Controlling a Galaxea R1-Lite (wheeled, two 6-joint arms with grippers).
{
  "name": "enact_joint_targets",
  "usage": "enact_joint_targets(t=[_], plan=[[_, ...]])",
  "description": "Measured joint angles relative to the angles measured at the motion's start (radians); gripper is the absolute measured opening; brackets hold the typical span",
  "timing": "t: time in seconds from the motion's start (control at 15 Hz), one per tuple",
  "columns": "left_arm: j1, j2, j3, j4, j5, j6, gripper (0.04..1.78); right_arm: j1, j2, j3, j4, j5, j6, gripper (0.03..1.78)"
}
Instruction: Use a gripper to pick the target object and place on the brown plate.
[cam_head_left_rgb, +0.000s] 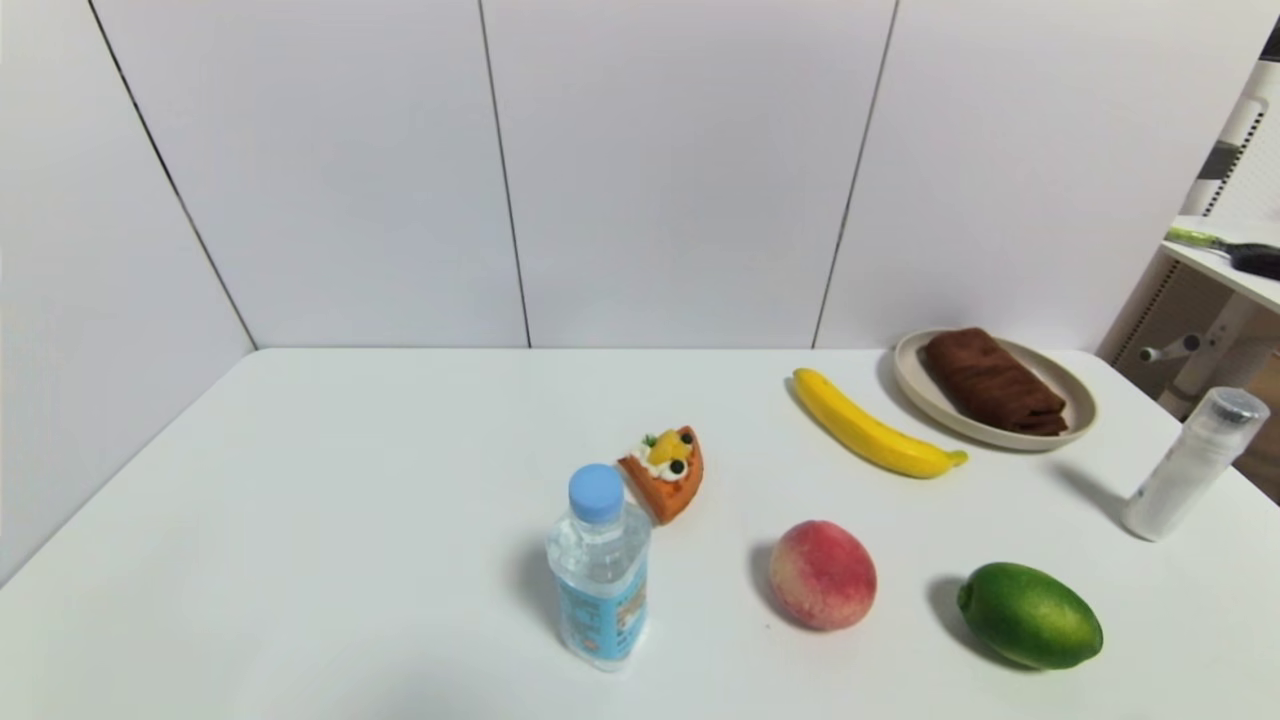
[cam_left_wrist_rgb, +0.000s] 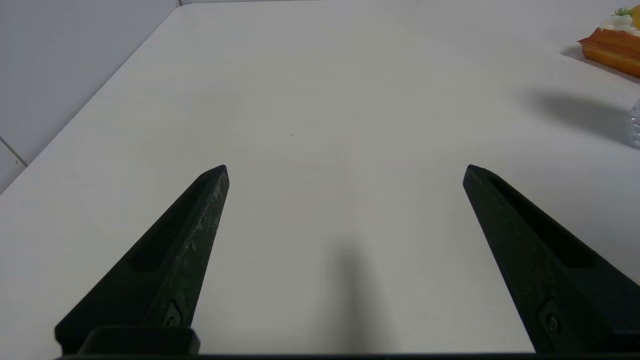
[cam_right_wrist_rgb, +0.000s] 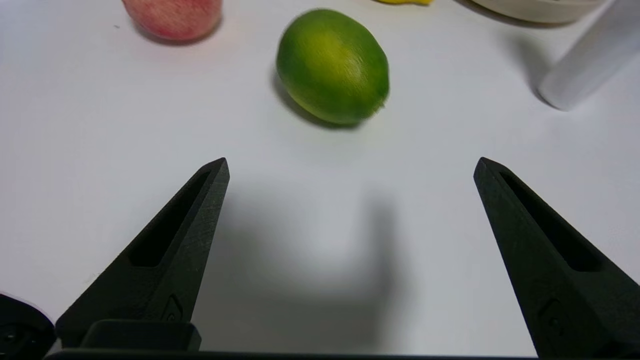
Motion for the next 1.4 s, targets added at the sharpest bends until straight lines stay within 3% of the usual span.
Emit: enact_joint_targets(t=[0.2,0.53,1.4], plan=[[0.000,0.000,0.000,0.000,-0.001,0.000,1.69,0.000,-0.116,0.007,0.062,-0.187,0.010,1.69],[0.000,0.000,0.000,0.000,0.000,0.000,1.69,0.007,-0.281,0.029,0.071,-0.183,0.141,1.69],[0.000,0.000,0.000,0.000,0.000,0.000,1.69,0.007,-0.315,0.035,0.067,-0.186,0.161,1.69]])
